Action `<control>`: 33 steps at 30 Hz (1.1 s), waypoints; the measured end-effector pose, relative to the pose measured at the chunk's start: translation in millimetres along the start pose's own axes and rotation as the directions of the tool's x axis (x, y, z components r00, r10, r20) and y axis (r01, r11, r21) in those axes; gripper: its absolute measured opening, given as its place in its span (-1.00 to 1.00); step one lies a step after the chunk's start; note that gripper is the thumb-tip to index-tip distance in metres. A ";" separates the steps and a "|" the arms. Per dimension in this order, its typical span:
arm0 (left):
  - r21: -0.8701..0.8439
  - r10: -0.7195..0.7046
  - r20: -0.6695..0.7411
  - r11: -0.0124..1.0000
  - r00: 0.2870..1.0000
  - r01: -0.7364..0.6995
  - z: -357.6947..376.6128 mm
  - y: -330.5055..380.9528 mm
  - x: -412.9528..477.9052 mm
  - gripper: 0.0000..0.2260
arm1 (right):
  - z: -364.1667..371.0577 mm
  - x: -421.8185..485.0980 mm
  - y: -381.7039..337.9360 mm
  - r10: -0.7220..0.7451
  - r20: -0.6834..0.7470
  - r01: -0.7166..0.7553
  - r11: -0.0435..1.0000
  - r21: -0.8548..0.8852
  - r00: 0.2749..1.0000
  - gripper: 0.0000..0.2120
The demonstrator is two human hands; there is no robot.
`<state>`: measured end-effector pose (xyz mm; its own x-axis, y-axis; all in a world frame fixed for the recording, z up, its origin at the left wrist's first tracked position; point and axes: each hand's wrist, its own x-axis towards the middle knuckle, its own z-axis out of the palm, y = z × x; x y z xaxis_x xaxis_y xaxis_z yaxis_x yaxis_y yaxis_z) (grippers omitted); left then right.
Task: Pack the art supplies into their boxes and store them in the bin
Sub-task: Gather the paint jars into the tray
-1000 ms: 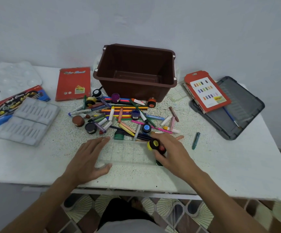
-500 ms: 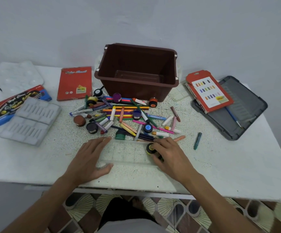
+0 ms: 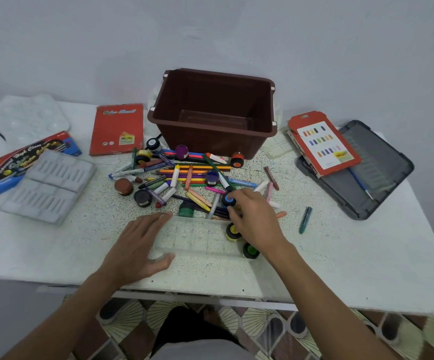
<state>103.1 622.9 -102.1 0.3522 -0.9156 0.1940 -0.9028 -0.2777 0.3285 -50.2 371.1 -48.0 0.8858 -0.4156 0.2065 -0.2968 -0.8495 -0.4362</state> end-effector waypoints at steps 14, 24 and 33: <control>-0.006 -0.003 -0.010 1.000 1.000 0.003 0.9 -0.8 0.1 -0.23 | -10.1 -0.2 -10.9 0.051 -0.045 -0.039 0.972 0.233 0.998 -0.88; -0.011 -0.005 -0.014 1.000 1.000 0.005 1.3 -0.9 -0.5 -0.23 | -31.9 -62.8 -10.7 -0.050 0.087 0.036 0.988 0.153 0.995 -0.83; -0.012 -0.010 0.000 1.000 1.000 0.010 1.9 -1.2 0.2 -0.23 | -7.4 -75.9 -1.9 -0.167 -0.031 0.167 0.986 -0.002 0.985 -0.86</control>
<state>103.7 622.5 -104.2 0.3609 -0.9128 0.1910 -0.8962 -0.2828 0.3417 -119.4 401.9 -56.3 0.9116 -0.2775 0.3032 -0.1454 -0.9077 -0.3937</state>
